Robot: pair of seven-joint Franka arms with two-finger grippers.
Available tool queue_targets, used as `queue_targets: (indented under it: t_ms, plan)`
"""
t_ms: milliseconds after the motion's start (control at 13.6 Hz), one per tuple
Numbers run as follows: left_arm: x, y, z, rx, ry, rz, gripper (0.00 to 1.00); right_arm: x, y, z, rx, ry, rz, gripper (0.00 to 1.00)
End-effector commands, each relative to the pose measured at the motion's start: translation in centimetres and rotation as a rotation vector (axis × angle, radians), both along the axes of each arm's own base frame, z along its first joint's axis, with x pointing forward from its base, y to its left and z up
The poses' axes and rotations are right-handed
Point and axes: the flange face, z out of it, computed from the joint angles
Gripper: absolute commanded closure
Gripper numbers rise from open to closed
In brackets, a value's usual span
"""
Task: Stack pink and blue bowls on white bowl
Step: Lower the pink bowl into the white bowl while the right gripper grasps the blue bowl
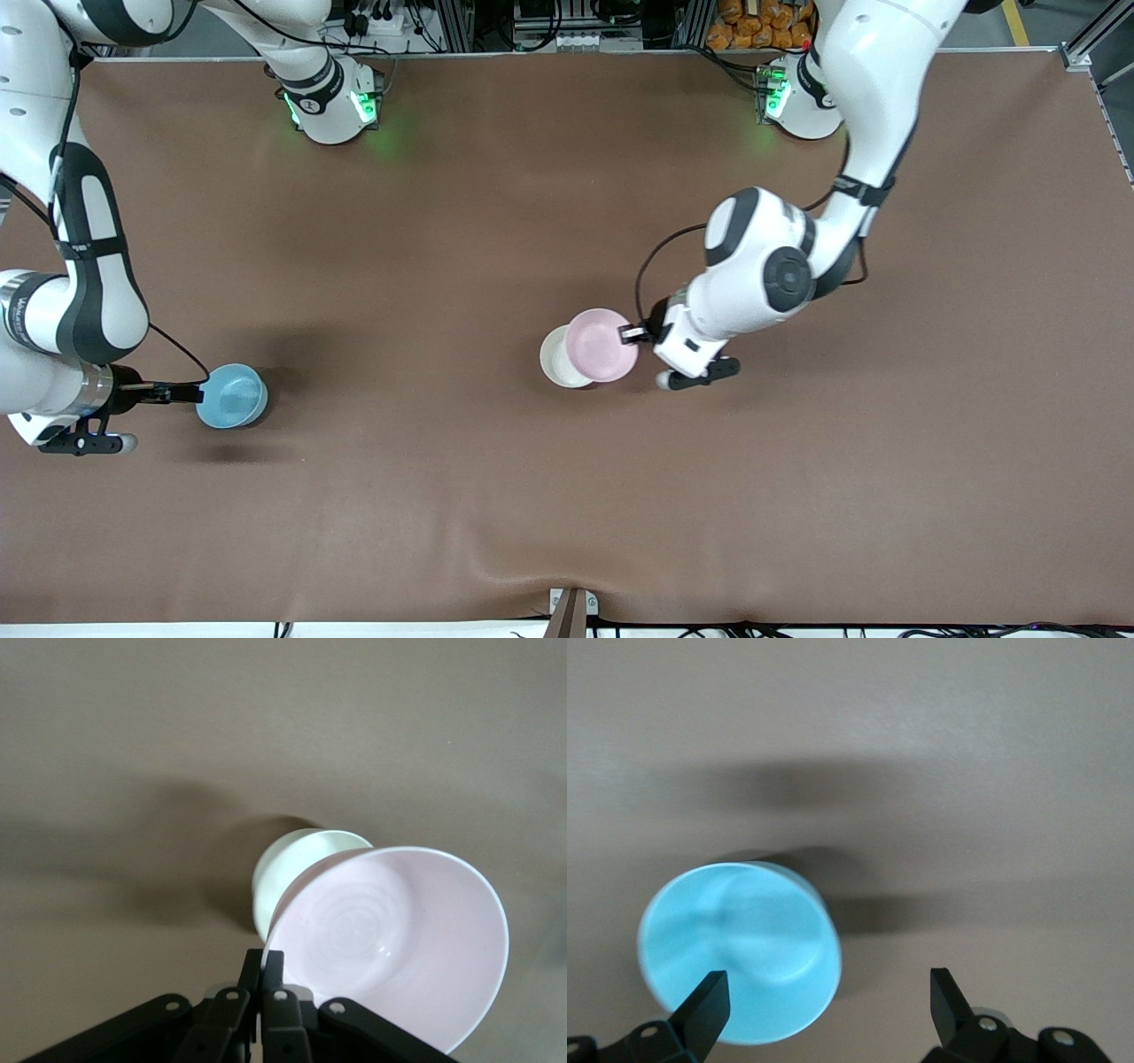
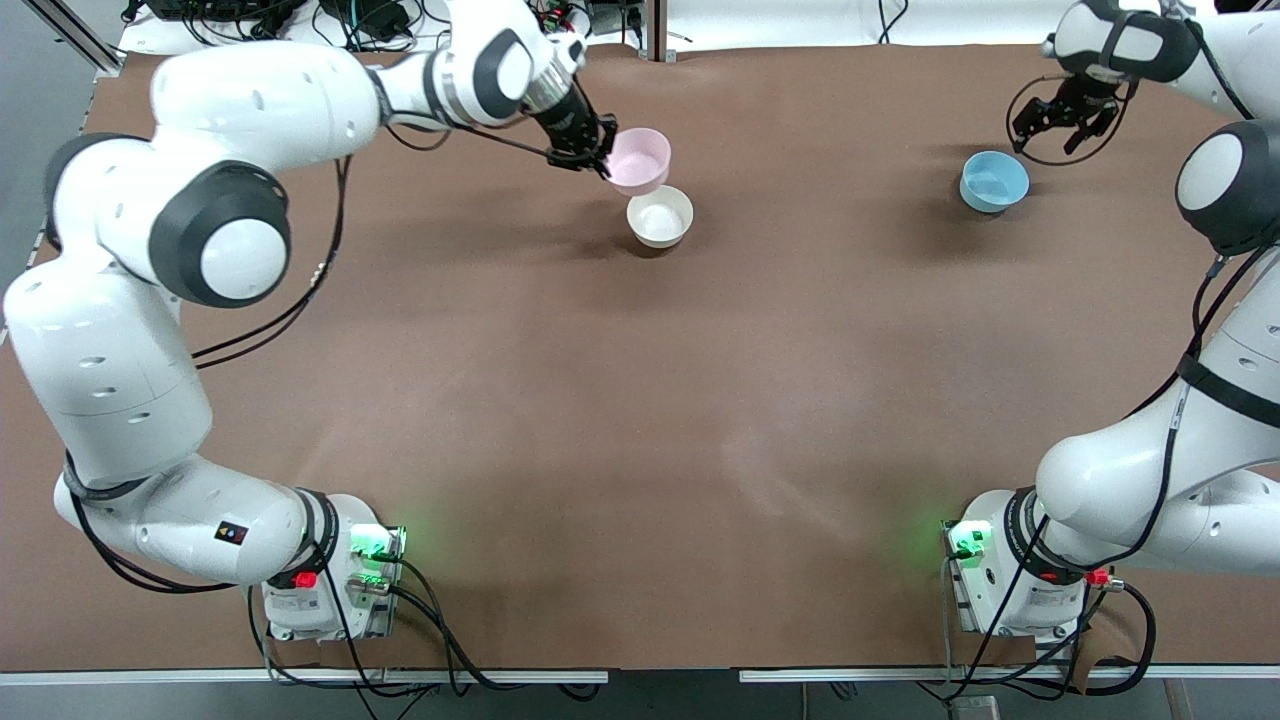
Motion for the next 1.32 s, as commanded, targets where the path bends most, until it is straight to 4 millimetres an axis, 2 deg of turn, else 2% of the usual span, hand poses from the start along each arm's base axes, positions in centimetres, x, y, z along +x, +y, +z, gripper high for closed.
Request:
queue_targets:
  t_ms: [0,367,440,587,660,880,954,1027,1100,1174,1247]
  plan:
    - [0.3,-1.8,-2.2,-0.007,-0.034,0.03,1.0,-1.6,-0.4,-2.3,0.004,-0.018,0.007,0.0]
    - [-0.9,-3.9,-5.6,0.019,-0.067,0.017,1.0,-3.1,0.3,-4.3,0.015,-0.003,-0.006,0.0]
    - [-1.2,-4.2,-5.8,0.024,-0.067,0.01,1.0,-3.1,0.2,-4.4,0.02,-0.003,-0.013,0.08]
    - [-1.4,-4.1,-6.6,0.033,-0.058,0.009,1.0,-3.2,0.3,-4.3,0.027,0.002,-0.017,0.89]
    - [-1.5,-4.0,-6.7,0.035,-0.055,0.009,1.0,-3.2,0.3,-4.3,0.027,0.003,-0.019,1.0]
    - [-1.5,-4.0,-6.8,0.036,-0.054,0.008,1.0,-3.2,0.3,-4.0,0.027,0.005,-0.017,1.0]
    - [-1.5,-4.0,-6.8,0.036,-0.053,0.008,0.95,-3.3,0.3,-4.1,0.028,0.011,-0.013,1.0]
    - [-1.5,-4.0,-6.8,0.036,-0.053,0.008,0.8,-3.3,0.3,-4.0,0.028,0.011,-0.008,1.0]
    - [-1.6,-4.1,-6.8,0.035,-0.051,0.009,0.43,-3.3,0.3,-3.6,0.028,0.012,-0.008,1.0]
    - [-1.5,-4.0,-6.7,0.035,-0.037,0.041,0.0,-3.2,0.4,-3.2,0.028,0.011,-0.006,1.0]
    - [-1.5,-4.0,-6.2,0.04,-0.023,0.064,0.0,-3.1,0.6,-2.5,0.029,0.007,-0.003,1.0]
